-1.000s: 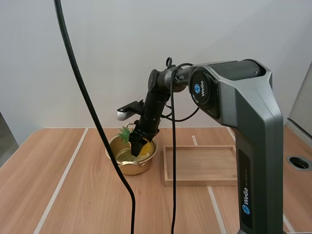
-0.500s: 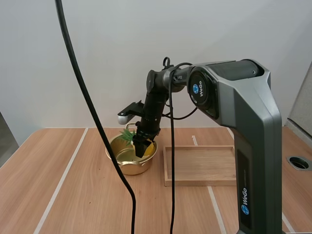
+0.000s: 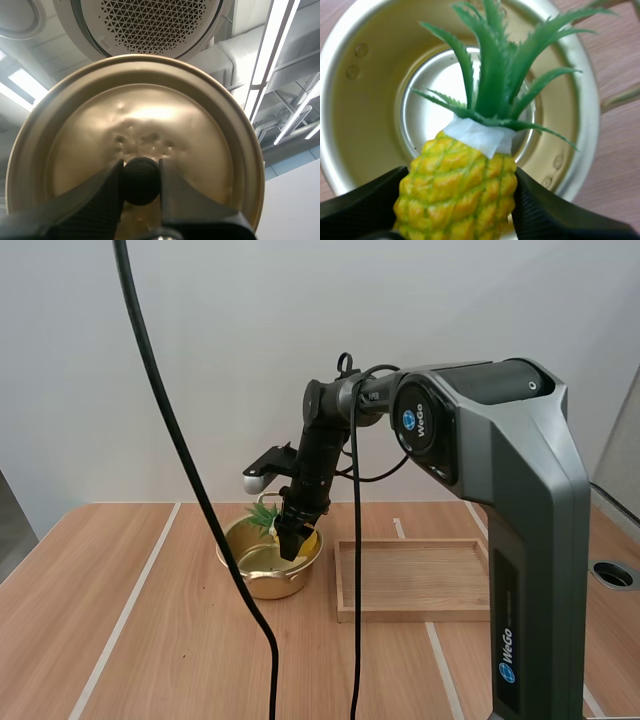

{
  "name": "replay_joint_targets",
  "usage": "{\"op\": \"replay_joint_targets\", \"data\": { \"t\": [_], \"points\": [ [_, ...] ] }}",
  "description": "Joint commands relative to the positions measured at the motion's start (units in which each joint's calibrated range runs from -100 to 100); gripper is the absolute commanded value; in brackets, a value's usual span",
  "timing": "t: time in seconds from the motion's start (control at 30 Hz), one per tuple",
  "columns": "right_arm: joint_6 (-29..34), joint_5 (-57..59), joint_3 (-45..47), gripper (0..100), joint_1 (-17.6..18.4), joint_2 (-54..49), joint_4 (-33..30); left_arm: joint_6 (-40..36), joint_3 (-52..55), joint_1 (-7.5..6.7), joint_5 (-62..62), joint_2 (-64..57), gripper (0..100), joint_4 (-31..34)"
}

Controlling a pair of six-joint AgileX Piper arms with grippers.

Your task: Open the pot, put the pineapple inside, and close it

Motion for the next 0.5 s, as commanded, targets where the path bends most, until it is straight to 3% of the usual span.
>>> {"op": "replay_joint_targets", "data": {
  "t": [0.0, 0.47],
  "points": [
    [-0.5, 1.3, 1.3, 0, 0.1, -0.9, -1.1, -0.2, -0.2, 0.03, -0.2, 0.1, 0, 0.5],
    [-0.1, 1.3, 5.2, 0, 1.5, -0.9, 0.9, -0.2, -0.2, 0.03, -0.2, 0.3, 0, 0.5]
  ]
}}
